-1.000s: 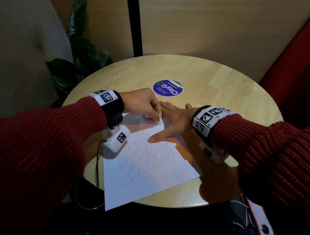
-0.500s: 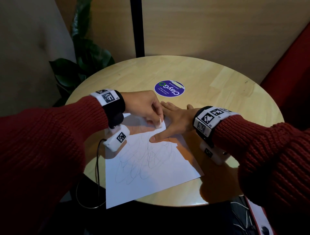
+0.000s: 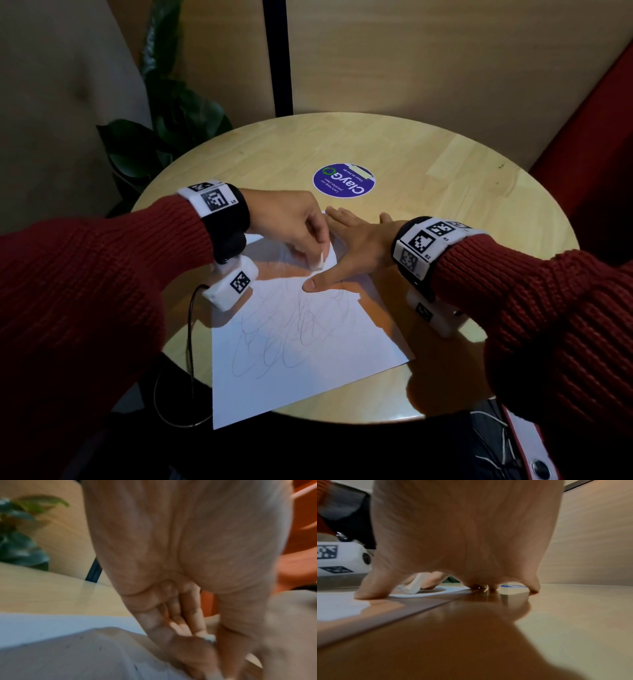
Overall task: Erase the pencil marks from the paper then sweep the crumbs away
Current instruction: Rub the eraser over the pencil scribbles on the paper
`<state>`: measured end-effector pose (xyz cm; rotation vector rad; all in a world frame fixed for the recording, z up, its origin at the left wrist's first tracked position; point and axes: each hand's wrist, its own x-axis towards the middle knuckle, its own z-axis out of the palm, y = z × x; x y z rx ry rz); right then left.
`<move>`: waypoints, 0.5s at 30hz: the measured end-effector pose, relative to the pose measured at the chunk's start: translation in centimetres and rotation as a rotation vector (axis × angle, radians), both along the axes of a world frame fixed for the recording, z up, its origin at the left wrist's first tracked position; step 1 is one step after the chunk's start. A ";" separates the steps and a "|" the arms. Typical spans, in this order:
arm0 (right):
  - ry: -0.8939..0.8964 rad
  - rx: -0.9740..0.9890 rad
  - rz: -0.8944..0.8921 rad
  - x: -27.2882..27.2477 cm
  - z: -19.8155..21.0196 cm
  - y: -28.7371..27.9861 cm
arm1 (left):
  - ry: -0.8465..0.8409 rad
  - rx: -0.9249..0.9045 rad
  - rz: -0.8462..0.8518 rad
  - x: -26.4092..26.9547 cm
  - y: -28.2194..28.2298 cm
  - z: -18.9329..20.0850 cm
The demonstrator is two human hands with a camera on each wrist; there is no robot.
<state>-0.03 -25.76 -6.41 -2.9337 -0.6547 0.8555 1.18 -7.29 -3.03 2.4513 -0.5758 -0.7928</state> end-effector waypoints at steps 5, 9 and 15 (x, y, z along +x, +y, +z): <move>0.009 -0.003 -0.004 0.0 0.2 0.0 | -0.145 -0.021 0.082 0.9 0.5 -0.3; 0.011 0.007 -0.002 -0.2 0.2 0.0 | -0.034 -0.023 0.033 0.4 -0.3 -0.4; 0.012 0.018 0.010 -0.2 0.5 0.0 | -0.066 -0.037 0.028 0.1 -0.6 -0.6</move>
